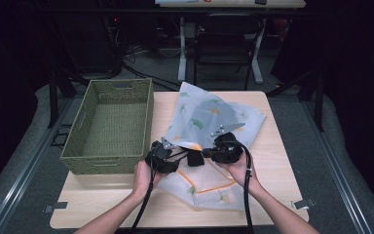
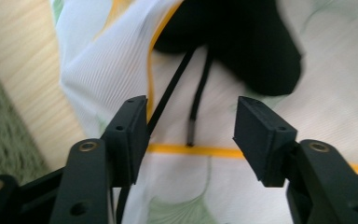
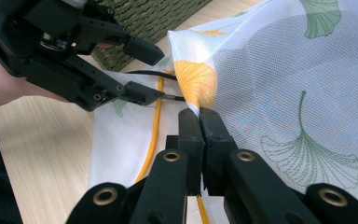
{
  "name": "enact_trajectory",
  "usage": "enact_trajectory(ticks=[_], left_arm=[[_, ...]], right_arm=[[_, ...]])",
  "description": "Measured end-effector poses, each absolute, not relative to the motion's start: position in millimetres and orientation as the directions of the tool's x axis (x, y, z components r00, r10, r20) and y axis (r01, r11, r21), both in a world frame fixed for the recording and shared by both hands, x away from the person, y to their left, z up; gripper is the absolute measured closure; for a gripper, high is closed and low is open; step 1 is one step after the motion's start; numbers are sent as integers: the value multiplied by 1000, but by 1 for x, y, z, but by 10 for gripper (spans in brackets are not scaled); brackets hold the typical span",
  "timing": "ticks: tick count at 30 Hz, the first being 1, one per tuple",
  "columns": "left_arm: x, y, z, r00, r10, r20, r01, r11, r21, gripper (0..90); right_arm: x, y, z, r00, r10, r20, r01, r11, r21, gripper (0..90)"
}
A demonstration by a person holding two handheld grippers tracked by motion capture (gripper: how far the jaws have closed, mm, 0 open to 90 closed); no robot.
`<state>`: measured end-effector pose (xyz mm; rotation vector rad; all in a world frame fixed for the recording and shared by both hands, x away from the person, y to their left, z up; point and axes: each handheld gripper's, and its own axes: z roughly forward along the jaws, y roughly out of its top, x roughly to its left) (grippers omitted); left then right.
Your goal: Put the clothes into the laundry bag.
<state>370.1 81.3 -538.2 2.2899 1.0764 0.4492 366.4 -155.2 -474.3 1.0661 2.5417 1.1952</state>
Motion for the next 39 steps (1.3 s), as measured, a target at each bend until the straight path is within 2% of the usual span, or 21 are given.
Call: enact_trajectory(ticks=[4, 11, 18, 20, 22, 25, 26, 28, 39], left_arm=[[370, 82, -545, 592, 799, 101, 605, -524, 600, 499], [373, 84, -560, 565, 818, 108, 636, -515, 574, 540], [375, 90, -566, 547, 836, 50, 663, -469, 583, 568], [376, 94, -567, 547, 837, 12, 672, -447, 590, 631], [376, 95, -567, 548, 837, 13, 669, -447, 593, 663], [375, 98, -567, 558, 830, -3, 669, -448, 593, 783], [375, 98, -567, 557, 830, -10, 672, -444, 593, 783], [375, 98, -567, 570, 822, -5, 664, -457, 592, 854], [365, 90, -547, 634, 773, 25, 592, -505, 629, 867]], right_arm=[[366, -155, -475, -741, 651, 165, 543, 435, 719, 884], [365, -155, -475, -750, 642, 161, 534, 443, 721, 884], [365, -155, -475, -750, 641, 163, 534, 442, 721, 884], [365, -154, -475, -749, 642, 165, 538, 442, 718, 883], [365, -154, -475, -748, 642, 166, 538, 441, 719, 883], [365, -154, -475, -751, 640, 165, 535, 442, 720, 884], [365, -154, -475, -750, 640, 165, 535, 442, 720, 883], [365, -154, -475, -750, 640, 164, 535, 442, 720, 883], [365, -154, -475, -751, 640, 159, 532, 445, 720, 884]])
